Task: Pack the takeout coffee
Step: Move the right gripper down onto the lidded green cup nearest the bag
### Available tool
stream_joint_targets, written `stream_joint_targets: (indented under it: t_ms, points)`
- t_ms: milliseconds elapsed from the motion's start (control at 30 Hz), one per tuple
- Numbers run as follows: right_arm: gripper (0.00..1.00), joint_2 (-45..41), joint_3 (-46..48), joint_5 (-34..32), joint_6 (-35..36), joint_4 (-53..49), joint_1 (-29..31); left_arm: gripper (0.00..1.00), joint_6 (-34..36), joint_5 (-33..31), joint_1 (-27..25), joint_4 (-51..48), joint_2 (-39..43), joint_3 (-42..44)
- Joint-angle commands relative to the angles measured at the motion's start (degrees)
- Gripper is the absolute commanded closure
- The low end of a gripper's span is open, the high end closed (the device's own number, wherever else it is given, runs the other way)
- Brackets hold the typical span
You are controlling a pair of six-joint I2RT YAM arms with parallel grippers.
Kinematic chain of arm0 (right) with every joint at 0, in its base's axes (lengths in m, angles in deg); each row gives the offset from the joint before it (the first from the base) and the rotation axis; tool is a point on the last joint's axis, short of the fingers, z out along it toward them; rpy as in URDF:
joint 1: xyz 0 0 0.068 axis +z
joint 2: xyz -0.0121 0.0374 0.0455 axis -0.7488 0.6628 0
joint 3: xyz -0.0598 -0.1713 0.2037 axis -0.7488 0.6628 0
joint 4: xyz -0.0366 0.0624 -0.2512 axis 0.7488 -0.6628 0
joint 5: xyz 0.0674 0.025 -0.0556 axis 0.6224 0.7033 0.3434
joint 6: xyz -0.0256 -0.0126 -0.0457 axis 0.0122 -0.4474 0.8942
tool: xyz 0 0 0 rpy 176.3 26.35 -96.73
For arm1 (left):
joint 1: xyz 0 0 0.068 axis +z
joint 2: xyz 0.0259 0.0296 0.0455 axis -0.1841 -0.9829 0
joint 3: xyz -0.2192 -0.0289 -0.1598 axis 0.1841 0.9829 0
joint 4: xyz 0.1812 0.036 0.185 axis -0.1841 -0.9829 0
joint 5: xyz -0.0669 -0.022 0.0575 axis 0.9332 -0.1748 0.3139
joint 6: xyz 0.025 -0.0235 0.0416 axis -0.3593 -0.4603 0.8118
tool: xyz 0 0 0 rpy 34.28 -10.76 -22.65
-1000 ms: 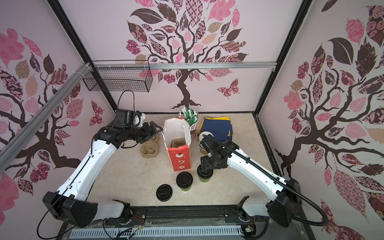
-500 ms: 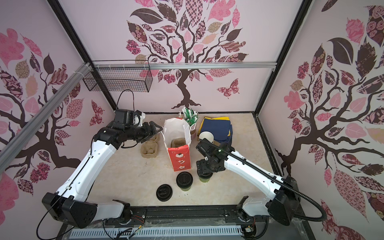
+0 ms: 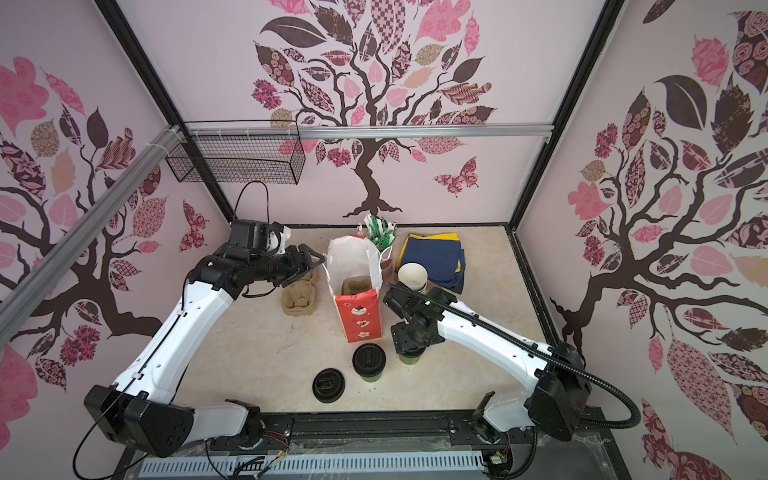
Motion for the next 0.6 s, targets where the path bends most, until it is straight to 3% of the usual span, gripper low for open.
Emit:
stream_joint_targets:
  t_ms: [0, 233, 567]
  points:
    - [0.19, 1.5, -1.4, -2.2, -0.8, -0.9, 0.5, 0.27, -0.1, 0.6, 0.2, 1.3, 1.1, 1.2]
    - [0.23, 2.3, -1.4, -2.6, -1.0, -0.7, 0.7, 0.27, -0.4, 0.7, 0.2, 1.3, 0.8, 1.3]
    - [0.19, 3.2, -1.0, -3.7, -1.6, 0.3, 0.7, 0.27, -0.2, 0.9, 0.3, 1.0, 0.8, 1.3]
